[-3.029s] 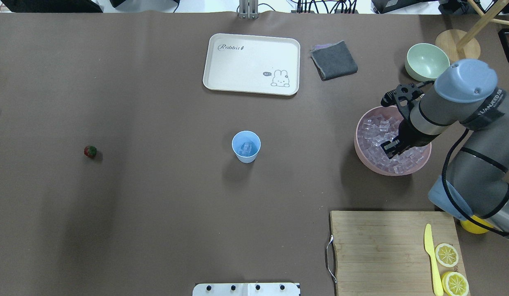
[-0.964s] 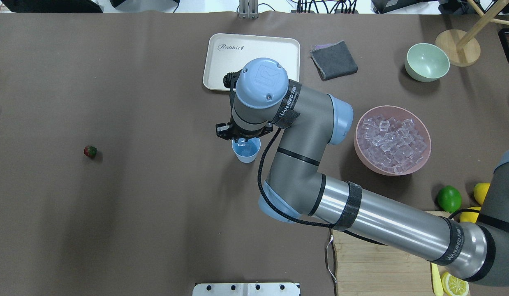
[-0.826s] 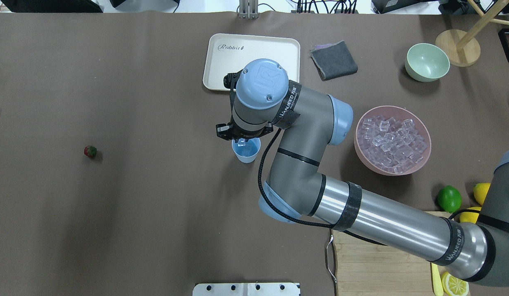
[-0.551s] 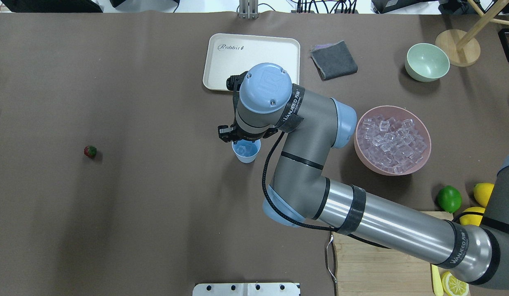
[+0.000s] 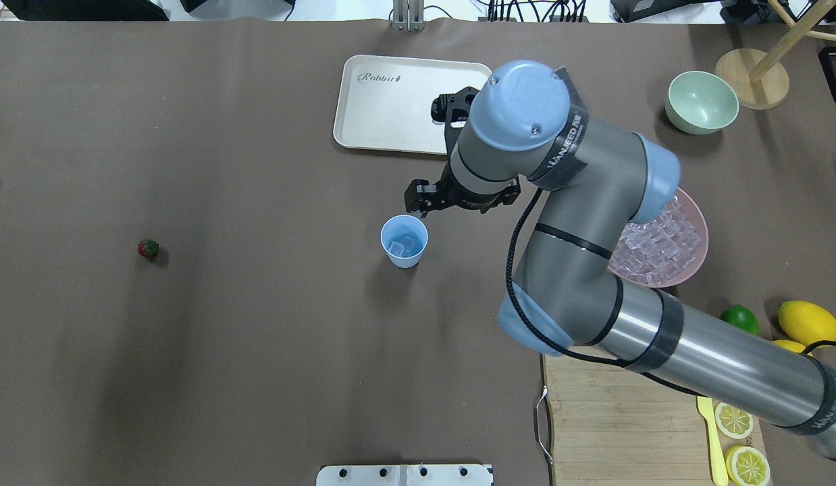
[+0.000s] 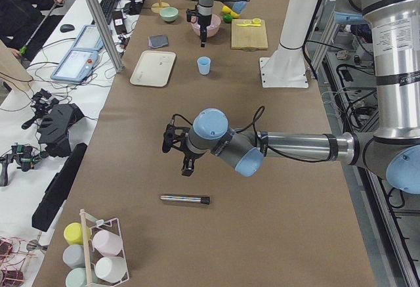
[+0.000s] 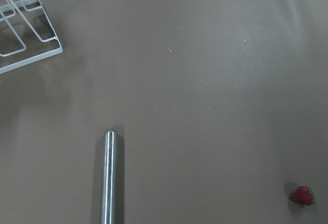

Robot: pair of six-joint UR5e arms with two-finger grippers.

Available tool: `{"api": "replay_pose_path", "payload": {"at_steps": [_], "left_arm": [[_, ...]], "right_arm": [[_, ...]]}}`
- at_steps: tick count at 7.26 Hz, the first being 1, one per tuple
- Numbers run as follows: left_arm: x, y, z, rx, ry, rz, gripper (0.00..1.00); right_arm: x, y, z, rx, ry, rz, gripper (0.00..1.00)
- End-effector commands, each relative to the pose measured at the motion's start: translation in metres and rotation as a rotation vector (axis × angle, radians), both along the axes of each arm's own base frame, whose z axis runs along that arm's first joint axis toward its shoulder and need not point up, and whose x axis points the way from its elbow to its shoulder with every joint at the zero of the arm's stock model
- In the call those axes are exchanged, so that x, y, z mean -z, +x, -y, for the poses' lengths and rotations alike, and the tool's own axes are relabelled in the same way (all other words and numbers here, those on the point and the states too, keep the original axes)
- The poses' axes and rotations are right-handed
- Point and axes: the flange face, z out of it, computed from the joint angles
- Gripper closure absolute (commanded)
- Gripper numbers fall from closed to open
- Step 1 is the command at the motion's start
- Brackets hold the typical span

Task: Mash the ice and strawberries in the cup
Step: 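Lower the left gripper onto the red strawberry while the right arm withdraws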

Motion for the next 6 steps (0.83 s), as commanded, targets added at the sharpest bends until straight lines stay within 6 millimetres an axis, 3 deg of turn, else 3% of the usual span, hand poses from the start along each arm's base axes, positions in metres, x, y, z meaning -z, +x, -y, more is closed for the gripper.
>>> {"api": "replay_pose_path", "payload": {"at_steps": [1,2,3,4,6], "left_arm": [[0.002,0.049,0.014,-0.082,-0.026,-0.008,0.02],[0.004,0.088,0.017,-0.119,-0.081,-0.024,0.01],[0.014,0.122,0.026,-0.146,-0.086,-0.018,0.02],[0.028,0.167,0.036,-0.159,-0.084,0.007,0.02],[0.053,0.289,0.053,-0.205,-0.030,0.081,0.01]], "right_arm": [[-0.070,0.102,0.040,0.057,0.044,-0.048,0.01],[-0.104,0.140,0.055,0.085,0.055,-0.066,0.01],[-0.117,0.170,0.068,0.088,0.056,-0.070,0.01],[-0.141,0.206,0.077,0.113,0.046,-0.054,0.01],[-0.186,0.274,0.085,0.137,0.056,-0.044,0.01]]}}
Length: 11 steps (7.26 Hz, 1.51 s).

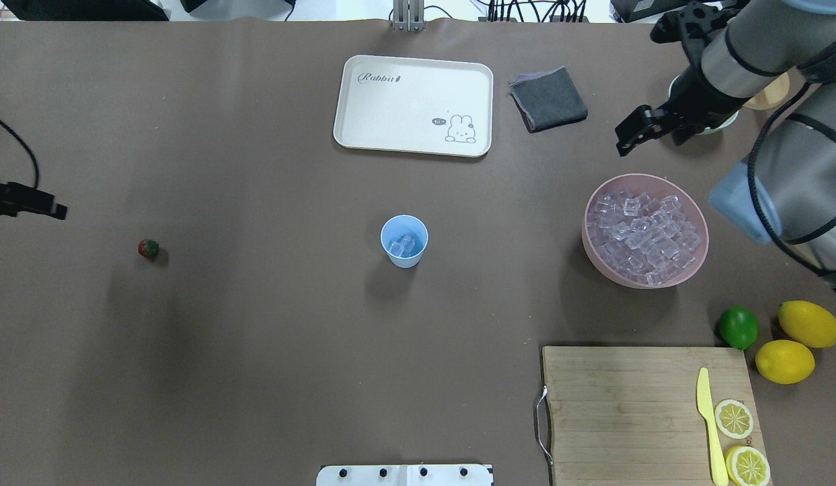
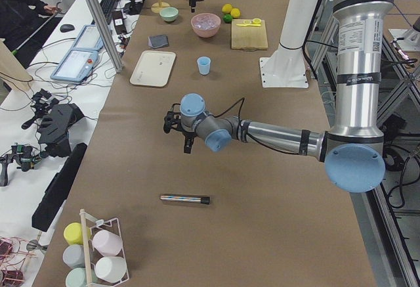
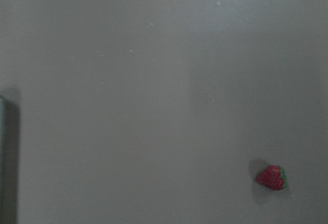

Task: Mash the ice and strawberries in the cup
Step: 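Lower the left gripper onto the red strawberry while the right arm withdraws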

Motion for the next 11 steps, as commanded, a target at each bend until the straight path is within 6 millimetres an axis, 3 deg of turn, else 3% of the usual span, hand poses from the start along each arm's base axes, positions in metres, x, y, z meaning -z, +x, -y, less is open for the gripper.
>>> {"api": "replay_pose_path", "payload": {"at_steps": [1,2,3,4,6,8,10,11], "left_arm": [[0.029,0.119,0.022,-0.029,0.057,0.050,0.02],[0.041,0.148,0.021,-0.054,0.075,0.050,0.02],[0.038,0.149,0.019,-0.056,0.078,0.054,0.03],[0.037,0.147,0.017,-0.061,0.085,0.056,0.10],[0.031,0.146,0.013,-0.068,0.078,0.068,0.12],[0.014,0.139,0.008,-0.081,0.100,0.102,0.12],[0.010,0.137,0.003,-0.083,0.101,0.109,0.37],[0.007,0.131,-0.004,-0.092,0.109,0.112,0.43]], "right_arm": [[-0.048,0.067,0.006,-0.019,-0.016,-0.013,0.01],[-0.067,0.086,0.009,-0.016,-0.013,-0.033,0.01],[-0.090,0.108,0.017,0.010,0.011,-0.054,0.01],[-0.107,0.129,0.026,0.016,0.023,-0.069,0.01],[-0.117,0.146,0.031,0.023,0.023,-0.050,0.01],[-0.142,0.172,0.034,0.047,0.046,-0.069,0.01],[-0.148,0.177,0.038,0.061,0.058,-0.073,0.00],[-0.148,0.177,0.038,0.061,0.059,-0.073,0.00]]}}
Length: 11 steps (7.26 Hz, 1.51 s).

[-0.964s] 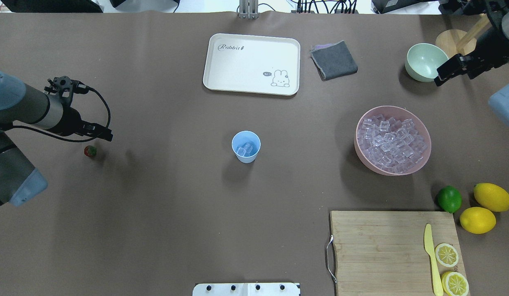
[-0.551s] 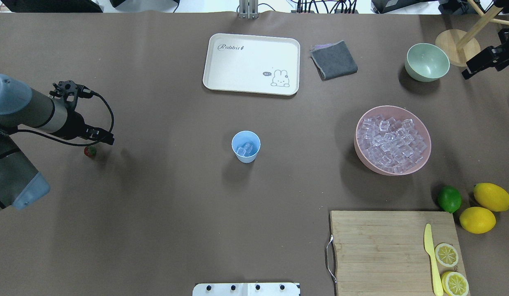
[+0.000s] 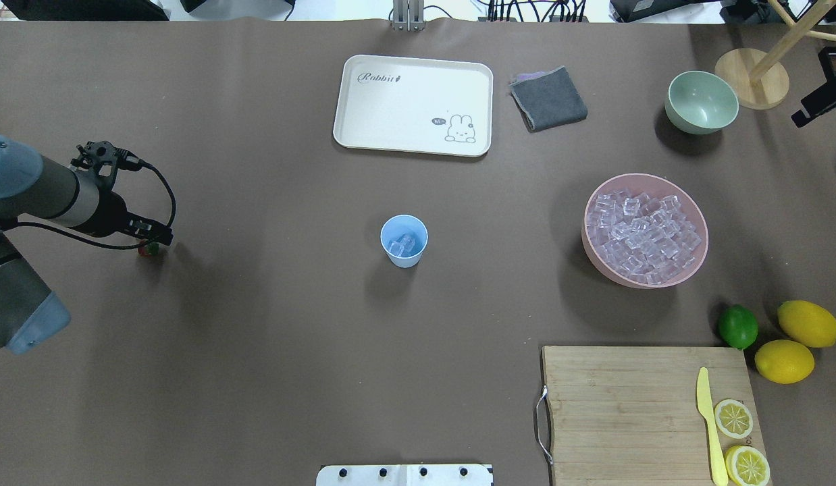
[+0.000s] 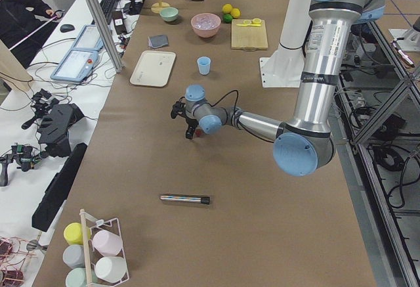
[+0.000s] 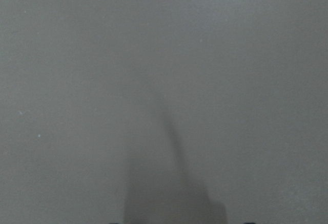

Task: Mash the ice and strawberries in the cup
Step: 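Close the left gripper on the strawberry and lift it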

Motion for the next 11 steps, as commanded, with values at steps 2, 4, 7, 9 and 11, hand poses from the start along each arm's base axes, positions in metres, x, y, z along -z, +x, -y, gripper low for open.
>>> {"api": "replay_pose_path", "payload": {"at_steps": [2,4,7,9,11], "left_arm": [[-0.004,-0.015,-0.019,-0.006,0.012,0.008,0.59],[-0.005,-0.015,-0.022,0.005,0.026,0.022,0.64],[0.002,-0.025,-0.032,-0.001,0.028,0.006,0.03],[0.005,-0.033,-0.042,0.002,0.033,0.002,0.03],[0.002,-0.026,-0.049,0.022,-0.003,0.002,0.24]], "right_arm": [[-0.004,0.001,0.000,0.004,0.000,-0.002,0.01],[-0.002,0.001,0.001,0.003,0.002,-0.001,0.00],[0.000,0.000,0.002,0.003,0.005,0.000,0.00],[-0.002,0.001,0.001,0.003,0.002,-0.001,0.00],[-0.001,0.000,0.001,0.006,0.000,0.006,0.00]]}}
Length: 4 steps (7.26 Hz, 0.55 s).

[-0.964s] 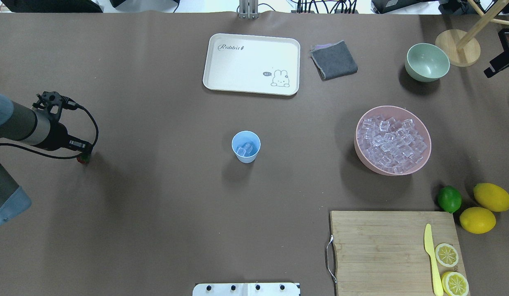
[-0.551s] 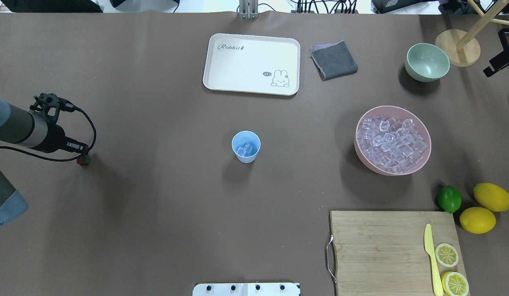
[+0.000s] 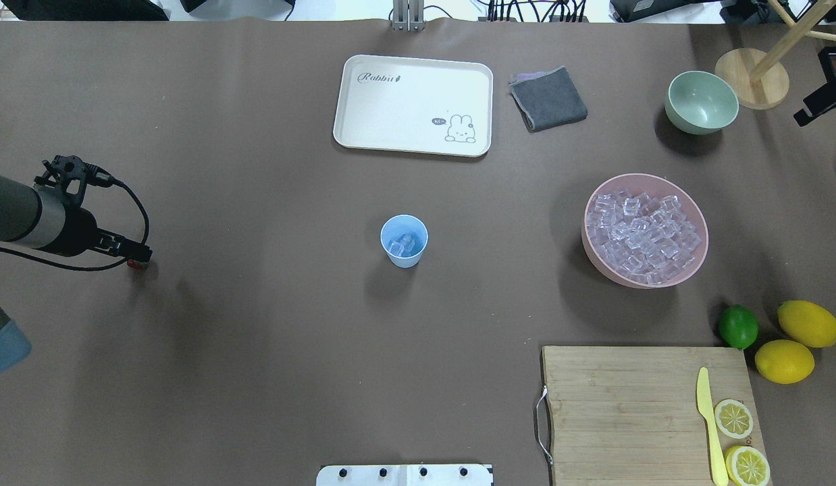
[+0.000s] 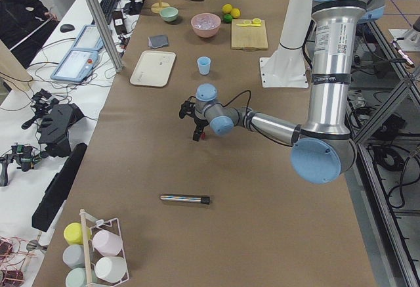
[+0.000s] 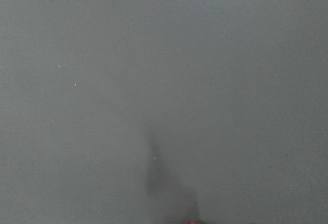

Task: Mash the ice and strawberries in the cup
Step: 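Close the left gripper on the strawberry and lift it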

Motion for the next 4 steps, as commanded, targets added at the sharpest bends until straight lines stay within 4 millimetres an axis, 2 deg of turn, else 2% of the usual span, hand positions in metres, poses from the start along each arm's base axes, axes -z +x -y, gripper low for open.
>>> {"api": "replay_pose_path", "payload": {"at_steps": [1,2,3,4], "left_arm": [[-0.001,0.015,-0.009,0.000,-0.027,-0.001,0.24],[-0.001,0.021,-0.012,0.008,-0.008,0.013,0.25],[0.001,0.032,-0.017,-0.012,0.000,0.012,0.33],[0.002,0.035,-0.016,-0.021,0.010,0.013,0.34]], "right_arm": [[-0.001,0.000,-0.001,0.002,-0.003,0.007,0.00],[-0.001,0.000,-0.001,0.002,-0.004,0.006,0.00],[-0.003,0.000,0.000,0.001,-0.008,0.003,0.00],[-0.005,0.000,0.001,0.000,-0.011,0.004,0.00]]}}
